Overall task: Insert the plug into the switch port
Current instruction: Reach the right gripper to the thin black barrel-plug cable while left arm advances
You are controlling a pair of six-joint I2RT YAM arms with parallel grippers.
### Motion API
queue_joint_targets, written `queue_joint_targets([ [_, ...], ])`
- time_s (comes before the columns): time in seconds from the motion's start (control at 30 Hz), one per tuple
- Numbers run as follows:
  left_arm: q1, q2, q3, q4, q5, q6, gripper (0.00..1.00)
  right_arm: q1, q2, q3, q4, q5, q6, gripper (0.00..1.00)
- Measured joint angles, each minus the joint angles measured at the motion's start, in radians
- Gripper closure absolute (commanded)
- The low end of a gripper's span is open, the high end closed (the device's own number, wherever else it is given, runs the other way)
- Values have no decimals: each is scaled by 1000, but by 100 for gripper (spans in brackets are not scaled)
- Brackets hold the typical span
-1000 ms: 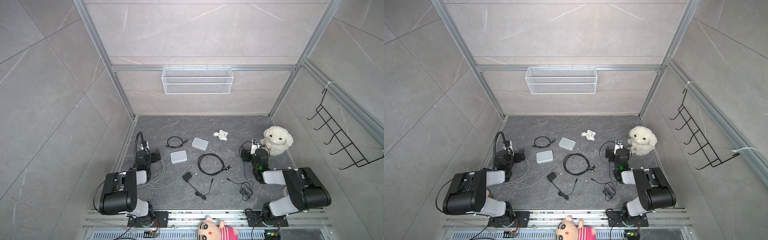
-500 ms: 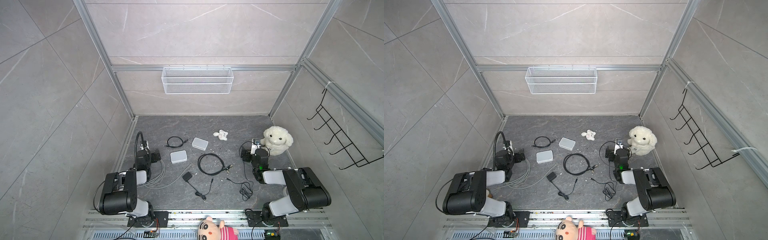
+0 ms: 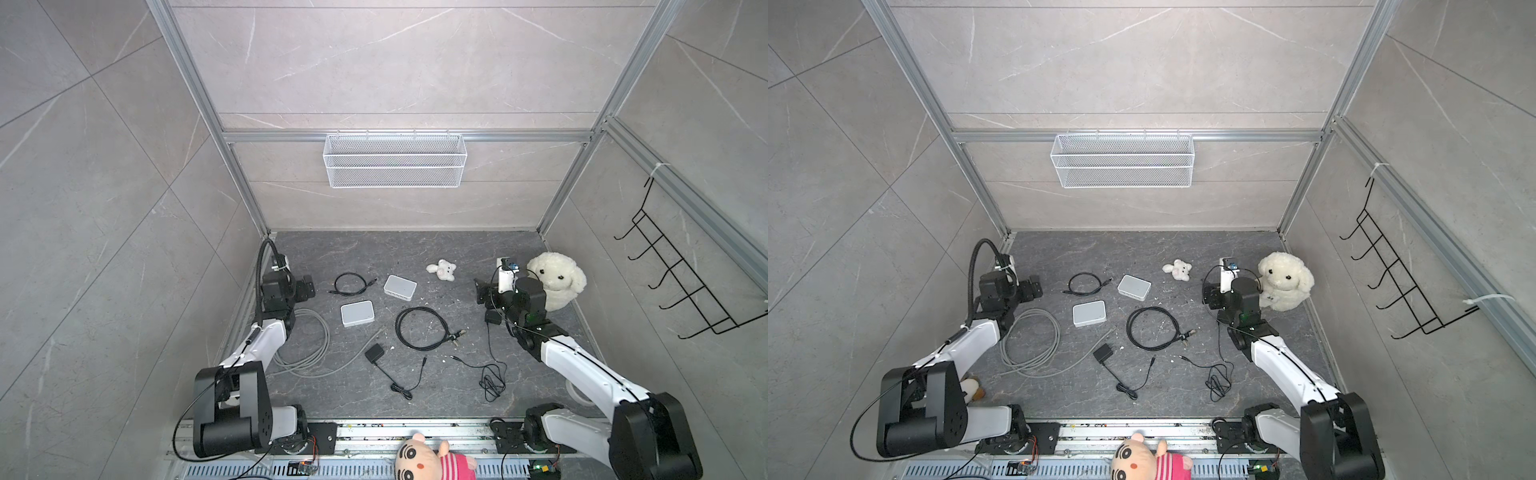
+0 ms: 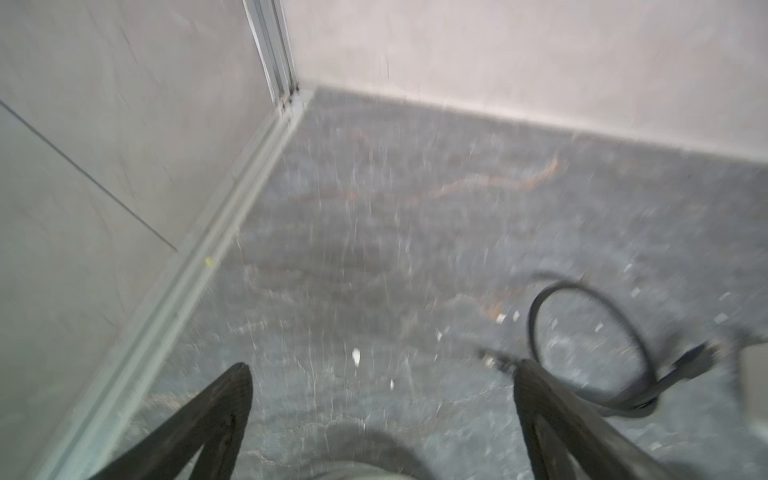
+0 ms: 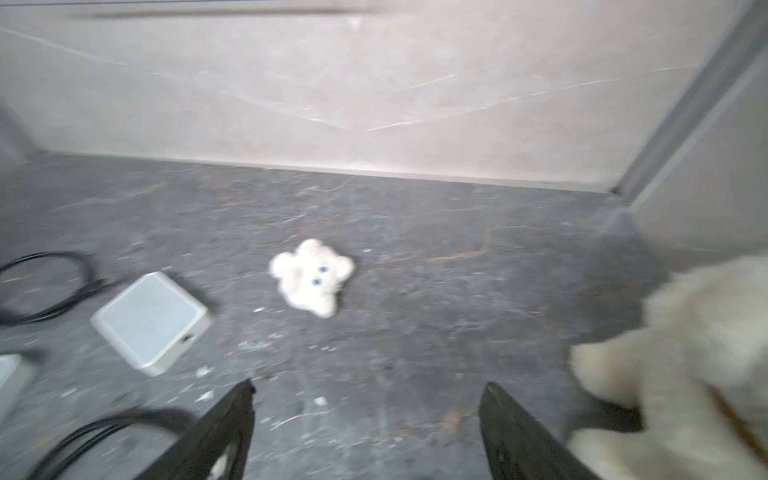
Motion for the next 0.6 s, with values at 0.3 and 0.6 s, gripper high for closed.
queue_joint_targets([
  [0.3,-320,-105,79,-392,-76,-100,1,224,21,142,-616,-63,156,37],
  [0.6,-448,-68,117,-573,-82,-182,1,446,15,147,-925,35,425,42],
])
